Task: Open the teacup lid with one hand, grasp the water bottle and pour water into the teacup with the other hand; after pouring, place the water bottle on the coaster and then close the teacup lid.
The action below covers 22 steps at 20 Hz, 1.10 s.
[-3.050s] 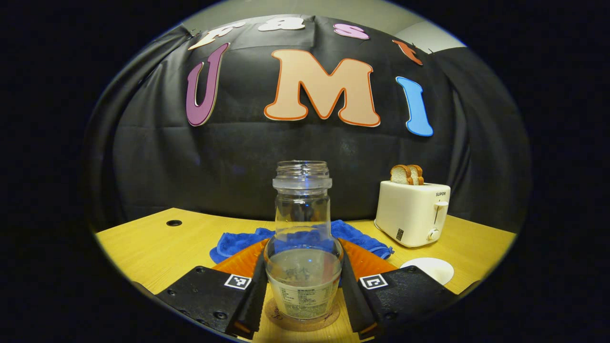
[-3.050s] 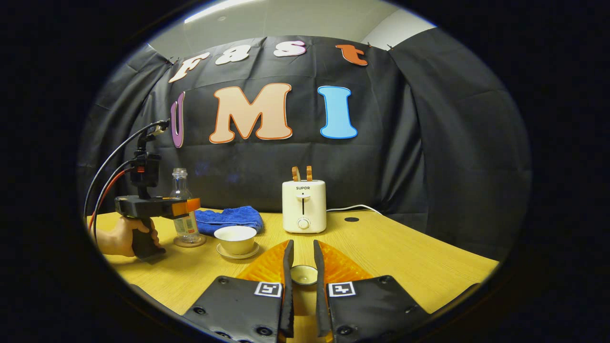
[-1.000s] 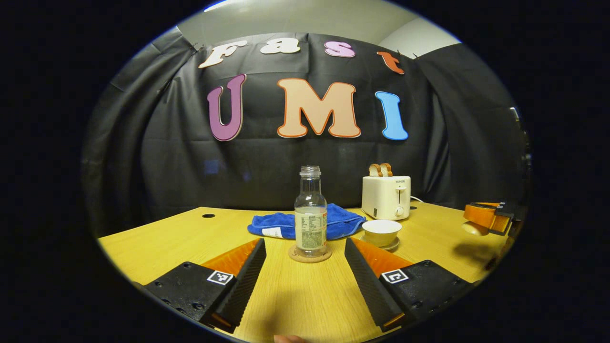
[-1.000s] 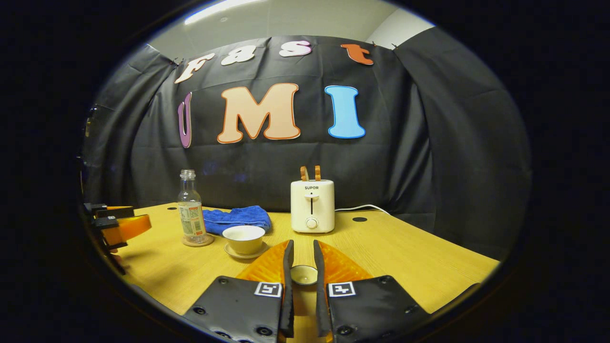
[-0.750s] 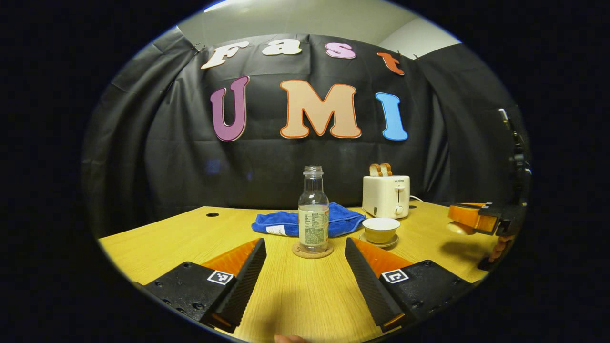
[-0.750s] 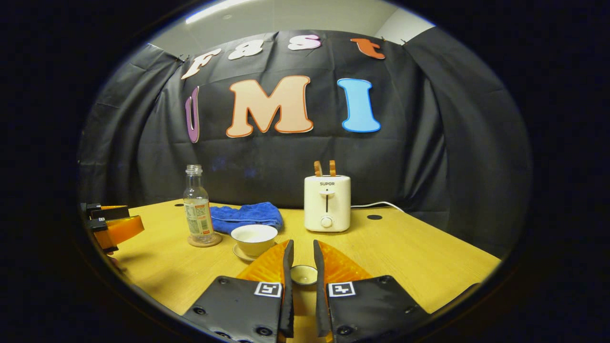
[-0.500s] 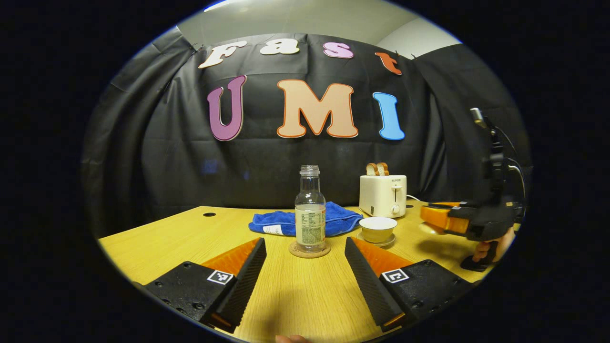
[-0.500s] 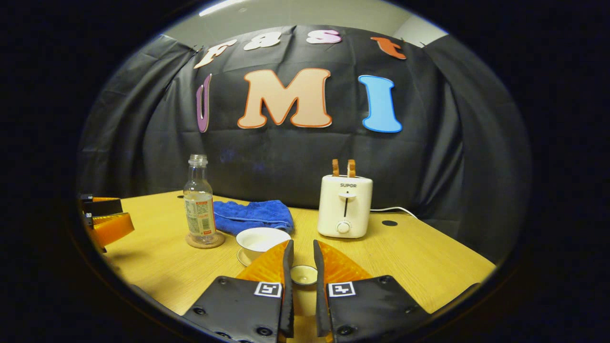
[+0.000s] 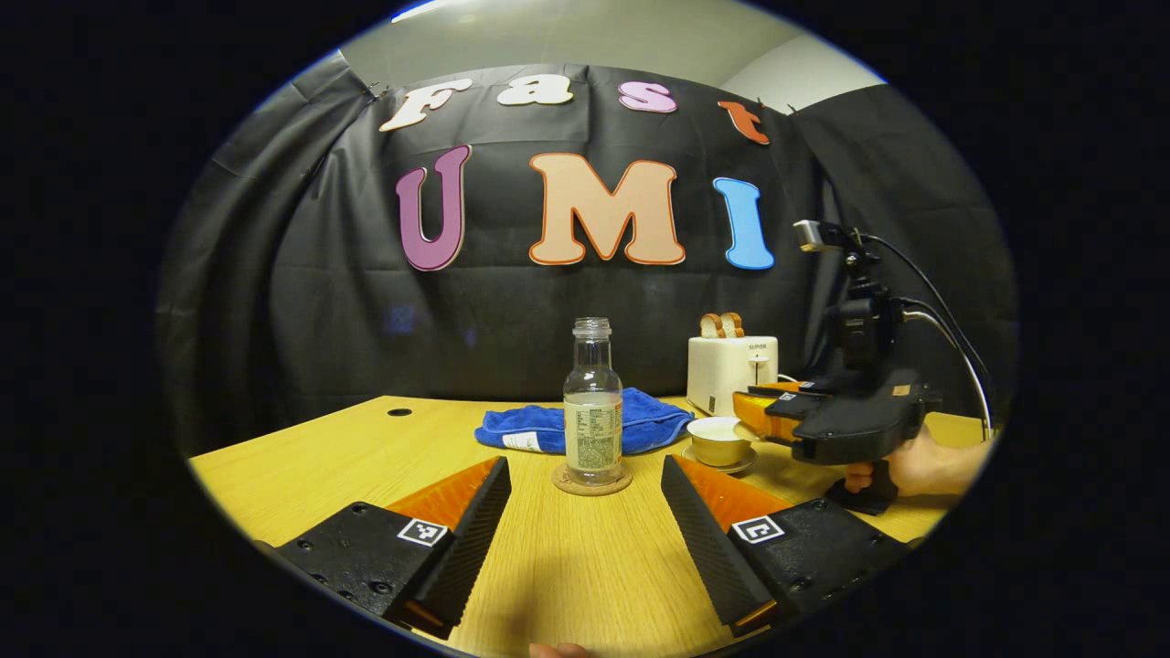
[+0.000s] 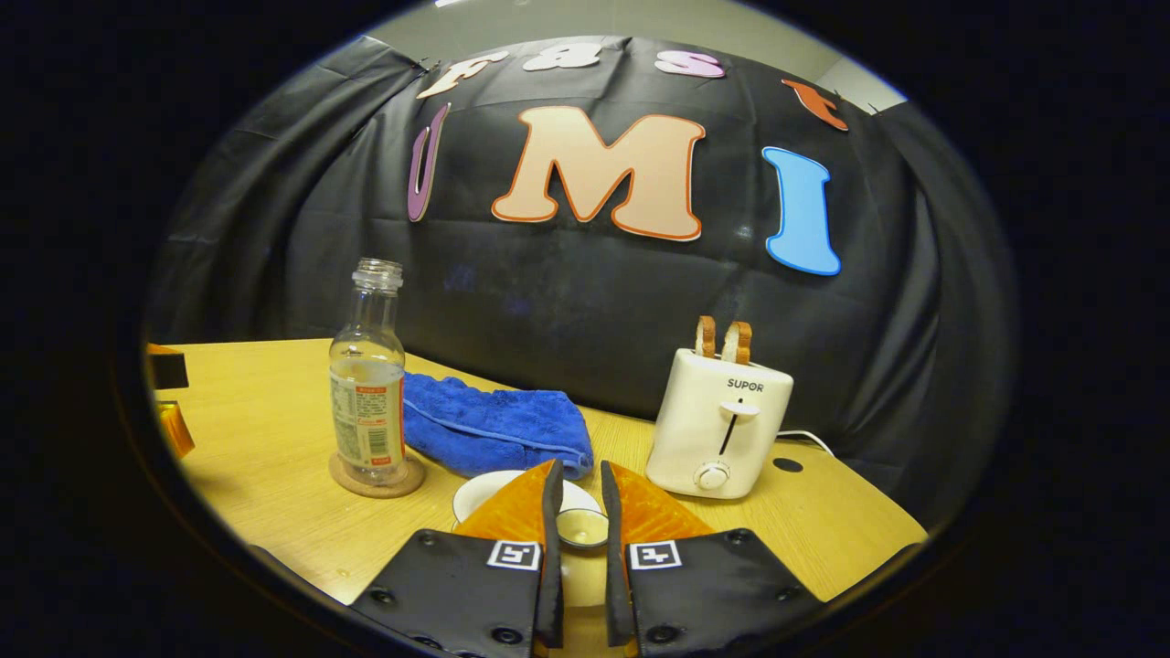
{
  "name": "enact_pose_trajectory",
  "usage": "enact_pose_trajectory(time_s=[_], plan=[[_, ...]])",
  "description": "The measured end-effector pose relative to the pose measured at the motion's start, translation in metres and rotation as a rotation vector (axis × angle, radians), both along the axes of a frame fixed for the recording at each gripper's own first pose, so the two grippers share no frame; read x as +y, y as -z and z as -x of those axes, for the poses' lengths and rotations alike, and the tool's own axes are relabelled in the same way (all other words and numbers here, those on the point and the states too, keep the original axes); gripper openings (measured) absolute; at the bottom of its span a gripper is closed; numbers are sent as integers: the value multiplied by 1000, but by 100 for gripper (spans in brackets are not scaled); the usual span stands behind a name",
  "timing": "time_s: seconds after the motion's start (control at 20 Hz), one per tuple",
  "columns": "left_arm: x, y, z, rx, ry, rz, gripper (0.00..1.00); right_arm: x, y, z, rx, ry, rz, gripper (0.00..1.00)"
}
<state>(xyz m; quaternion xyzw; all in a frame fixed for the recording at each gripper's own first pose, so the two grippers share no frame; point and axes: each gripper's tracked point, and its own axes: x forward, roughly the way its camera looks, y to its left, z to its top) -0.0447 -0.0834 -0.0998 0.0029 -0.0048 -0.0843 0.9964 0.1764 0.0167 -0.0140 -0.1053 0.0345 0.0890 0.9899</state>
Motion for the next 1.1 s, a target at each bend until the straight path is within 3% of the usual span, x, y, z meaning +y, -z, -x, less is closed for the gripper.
enact_pose_trajectory(time_s=[0.55,1.1], plan=[[0,-1,0,2,5,0,96,24,5,-27,22,-36,-2,21],[0,-1,0,4,6,1,96,33,13,-30,67,-43,-15,21]])
